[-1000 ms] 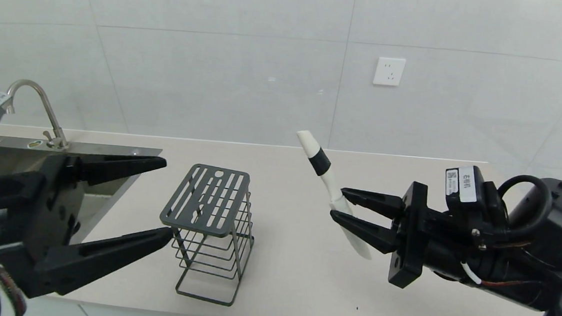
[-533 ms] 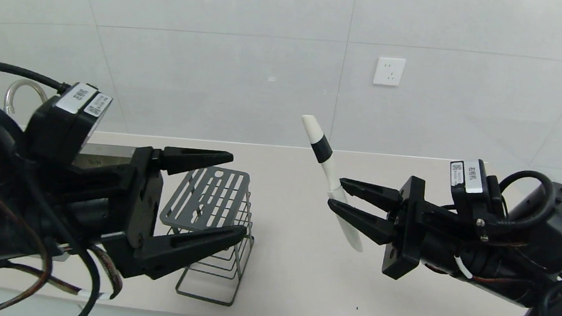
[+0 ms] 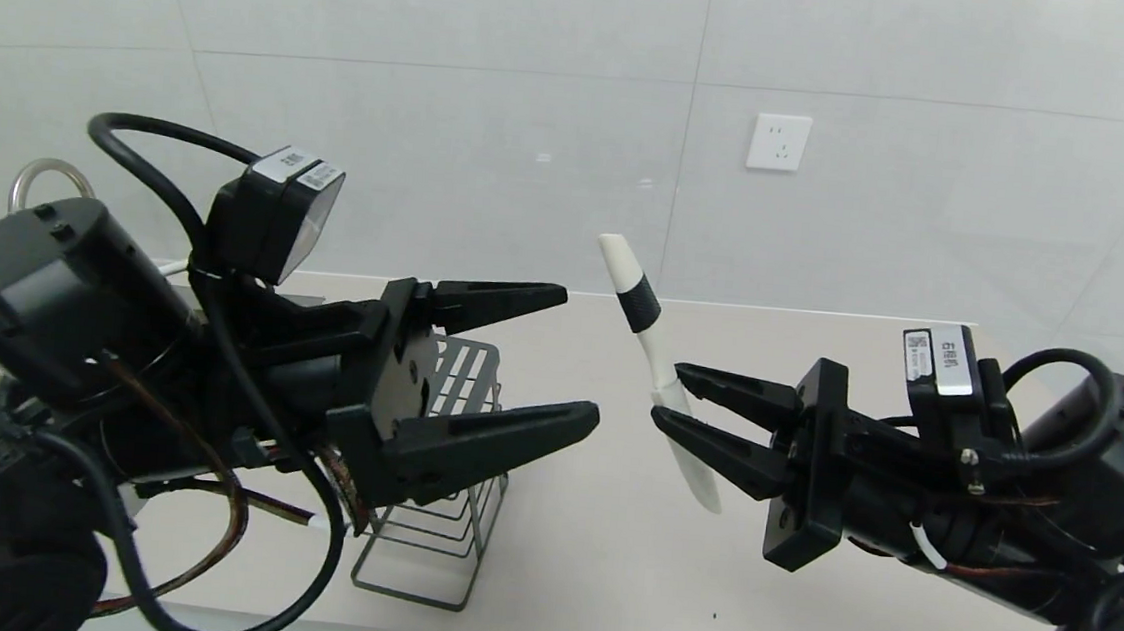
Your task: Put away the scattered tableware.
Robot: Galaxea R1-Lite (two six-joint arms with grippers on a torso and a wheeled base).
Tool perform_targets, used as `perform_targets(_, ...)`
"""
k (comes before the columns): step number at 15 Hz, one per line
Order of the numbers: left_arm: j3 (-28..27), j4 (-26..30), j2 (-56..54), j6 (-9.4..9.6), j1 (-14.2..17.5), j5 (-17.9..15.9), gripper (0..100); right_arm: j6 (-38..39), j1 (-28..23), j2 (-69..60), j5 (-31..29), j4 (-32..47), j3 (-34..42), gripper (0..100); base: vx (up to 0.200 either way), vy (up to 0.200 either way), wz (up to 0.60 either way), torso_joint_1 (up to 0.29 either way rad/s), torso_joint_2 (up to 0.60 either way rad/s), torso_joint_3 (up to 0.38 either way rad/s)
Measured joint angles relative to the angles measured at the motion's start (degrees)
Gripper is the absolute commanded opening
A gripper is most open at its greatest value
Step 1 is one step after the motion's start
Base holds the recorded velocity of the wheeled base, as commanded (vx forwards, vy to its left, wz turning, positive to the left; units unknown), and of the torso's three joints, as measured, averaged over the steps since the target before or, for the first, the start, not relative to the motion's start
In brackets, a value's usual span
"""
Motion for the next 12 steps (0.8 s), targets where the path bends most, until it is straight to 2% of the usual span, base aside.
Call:
perform_targets(2, -0.7, -3.6, 3.3, -0.59, -0.5, 0.2, 100, 0.0, 0.2, -0.2, 0.0, 0.0, -0.7, 0, 0.0, 0.0, 0.0, 0.0, 0.0, 0.0)
perform_targets(4, -2.1, -4.6, 5.6, -0.63, -0.7, 0.7, 100, 0.0, 0.3, -0.2, -0.1, 0.0, -1.0, 0, 0.0, 0.0, 0.0, 0.0, 0.0, 0.0)
perform_targets(8, -7.8, -5.0, 8.9, -0.61, -2.4, 1.8, 100, 0.0, 0.3, -0.4, -0.2, 0.0, -2.3, 0, 0.0, 0.0, 0.0, 0.0, 0.0, 0.0)
perform_targets(12, -14.3, -6.9, 11.7, -0.63, -3.4, 4.9, 100, -0.1, 0.4, -1.3, -0.2, 0.0, -2.6, 0, 0.0, 0.0, 0.0, 0.0, 0.0, 0.0)
